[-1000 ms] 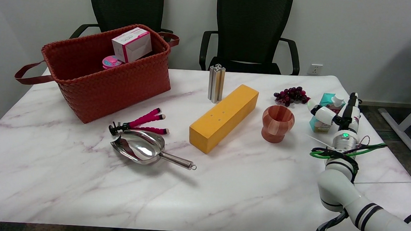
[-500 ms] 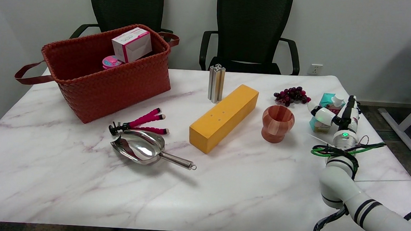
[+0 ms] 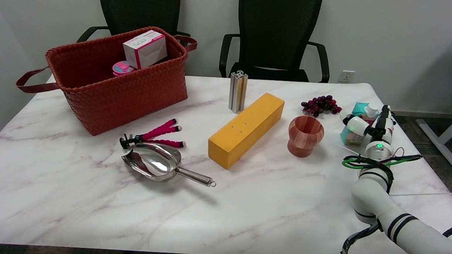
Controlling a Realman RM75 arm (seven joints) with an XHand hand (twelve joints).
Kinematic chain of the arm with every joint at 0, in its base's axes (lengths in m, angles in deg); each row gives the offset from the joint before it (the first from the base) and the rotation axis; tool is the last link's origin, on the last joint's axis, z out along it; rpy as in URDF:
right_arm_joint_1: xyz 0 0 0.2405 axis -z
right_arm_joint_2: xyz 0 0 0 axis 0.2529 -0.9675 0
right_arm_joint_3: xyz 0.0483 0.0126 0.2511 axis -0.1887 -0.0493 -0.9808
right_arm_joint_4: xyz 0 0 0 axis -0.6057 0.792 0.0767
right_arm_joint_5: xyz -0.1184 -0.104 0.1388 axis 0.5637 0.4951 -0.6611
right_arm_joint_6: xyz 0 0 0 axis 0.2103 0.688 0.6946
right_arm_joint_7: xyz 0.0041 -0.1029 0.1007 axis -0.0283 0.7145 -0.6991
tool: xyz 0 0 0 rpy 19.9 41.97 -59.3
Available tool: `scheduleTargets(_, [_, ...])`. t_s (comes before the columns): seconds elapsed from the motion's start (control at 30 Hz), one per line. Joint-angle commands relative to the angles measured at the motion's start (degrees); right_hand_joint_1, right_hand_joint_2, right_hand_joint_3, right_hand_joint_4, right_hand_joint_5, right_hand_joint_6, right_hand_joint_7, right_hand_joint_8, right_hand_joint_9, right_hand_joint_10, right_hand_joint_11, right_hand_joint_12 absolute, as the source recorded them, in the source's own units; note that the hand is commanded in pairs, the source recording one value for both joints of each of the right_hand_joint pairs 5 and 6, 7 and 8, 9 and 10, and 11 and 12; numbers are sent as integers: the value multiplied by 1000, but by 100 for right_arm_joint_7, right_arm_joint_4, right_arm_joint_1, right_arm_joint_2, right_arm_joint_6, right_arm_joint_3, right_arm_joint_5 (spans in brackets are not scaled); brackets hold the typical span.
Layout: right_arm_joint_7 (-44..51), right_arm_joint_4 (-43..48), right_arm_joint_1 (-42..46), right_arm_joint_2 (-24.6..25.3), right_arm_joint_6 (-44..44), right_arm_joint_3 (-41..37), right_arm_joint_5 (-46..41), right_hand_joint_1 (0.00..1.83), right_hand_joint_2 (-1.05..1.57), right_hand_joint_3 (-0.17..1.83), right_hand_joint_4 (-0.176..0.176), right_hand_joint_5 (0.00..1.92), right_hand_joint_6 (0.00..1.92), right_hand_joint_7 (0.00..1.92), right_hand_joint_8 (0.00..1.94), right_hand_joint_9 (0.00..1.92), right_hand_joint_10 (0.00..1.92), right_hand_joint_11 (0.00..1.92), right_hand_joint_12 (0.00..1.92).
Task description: Pick up the blue drink carton.
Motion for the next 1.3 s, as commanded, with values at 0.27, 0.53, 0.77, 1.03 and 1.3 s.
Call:
scheduleTargets(0.27, [-1147, -322, -152, -6, -132, 132, 427, 1188, 477, 694, 0, 0, 0, 0, 0, 0, 0, 0, 0])
scheduleTargets(0.53, [-1147, -377, -153, -6, -354, 166, 427, 1192, 476, 738, 0, 0, 0, 0, 0, 17, 17, 0, 0])
scheduleTargets(0.77, [-1155, -457, -161, 58, -387, 166, 419, 1192, 503, 734, 0, 0, 0, 66, 66, 79, 79, 0, 0])
scheduleTargets(1.03, [-1155, -457, -161, 66, -340, 166, 419, 1194, 572, 728, 0, 0, 0, 371, 371, 303, 303, 13, 13])
scheduleTargets(1.3, [-1163, -457, -161, 66, -331, 142, 419, 1193, 688, 764, 0, 28, 28, 581, 581, 442, 442, 222, 222])
